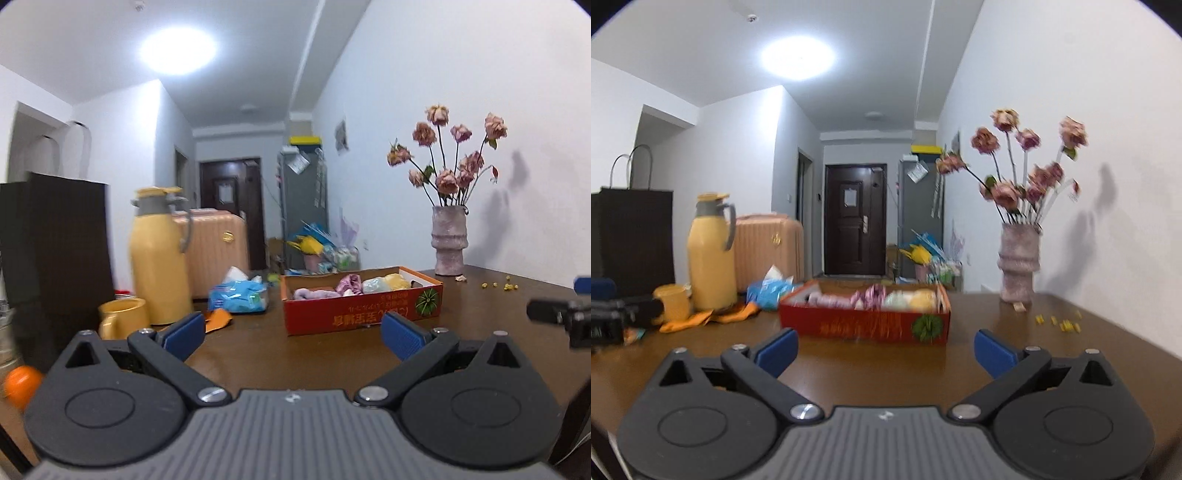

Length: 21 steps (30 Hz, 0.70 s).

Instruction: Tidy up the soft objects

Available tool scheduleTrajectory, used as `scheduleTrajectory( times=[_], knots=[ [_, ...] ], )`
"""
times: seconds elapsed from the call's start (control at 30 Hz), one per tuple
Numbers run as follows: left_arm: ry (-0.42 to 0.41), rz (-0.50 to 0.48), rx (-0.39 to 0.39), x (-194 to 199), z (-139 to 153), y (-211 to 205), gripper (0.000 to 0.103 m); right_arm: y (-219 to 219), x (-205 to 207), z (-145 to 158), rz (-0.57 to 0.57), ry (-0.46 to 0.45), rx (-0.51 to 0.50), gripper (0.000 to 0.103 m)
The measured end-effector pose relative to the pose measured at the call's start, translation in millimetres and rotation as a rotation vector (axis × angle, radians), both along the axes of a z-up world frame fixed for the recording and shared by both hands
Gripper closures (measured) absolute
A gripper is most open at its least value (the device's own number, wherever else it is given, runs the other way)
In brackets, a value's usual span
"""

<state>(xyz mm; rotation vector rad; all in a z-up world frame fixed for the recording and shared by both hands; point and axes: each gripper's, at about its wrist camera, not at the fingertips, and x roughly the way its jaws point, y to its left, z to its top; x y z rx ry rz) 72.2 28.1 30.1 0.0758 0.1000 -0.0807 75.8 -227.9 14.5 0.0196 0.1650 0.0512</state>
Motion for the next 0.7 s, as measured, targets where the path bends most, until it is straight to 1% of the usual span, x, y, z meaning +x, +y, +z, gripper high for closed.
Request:
scheduleTrajectory(
  times=[0.03, 0.07, 0.17, 0.23, 0.3, 0.4, 0.57, 0.7],
  knots=[
    [-0.009, 0.011, -0.001, -14.8, -5.3, 1.3, 0.000, 3.5, -16.8, -5.3, 0.009, 0.000, 0.000, 0.001],
    [0.002, 0.034, -0.009, -30.0, -11.3, 2.5, 0.000, 7.0, -35.1, -10.3, 0.007, -0.001, 0.002, 0.000],
    [0.067, 0.032, -0.032, -56.8, -23.5, 7.4, 0.000, 12.2, -69.6, -20.9, 0.004, 0.009, 0.030, 0.000],
    [0.085, 0.029, -0.028, -63.2, -26.6, 8.7, 0.000, 19.0, -81.8, -26.9, 0.042, 0.035, 0.005, 0.000],
    [0.068, 0.054, -0.014, -64.0, -25.1, 8.5, 0.000, 23.2, -92.4, -30.9, 0.011, 0.031, 0.016, 0.000],
    [0.054, 0.065, -0.028, -66.9, -20.9, 13.1, 0.000, 22.3, -96.5, -33.0, 0.011, 0.031, 0.074, 0.000],
    [0.050, 0.055, -0.034, -67.4, -17.2, 15.5, 0.000, 23.1, -95.8, -30.3, 0.009, 0.023, 0.055, 0.000],
    [0.053, 0.040, -0.020, -68.3, -18.9, 13.0, 0.000, 21.7, -93.7, -28.8, 0.007, 0.026, 0.053, 0.000]
  ],
)
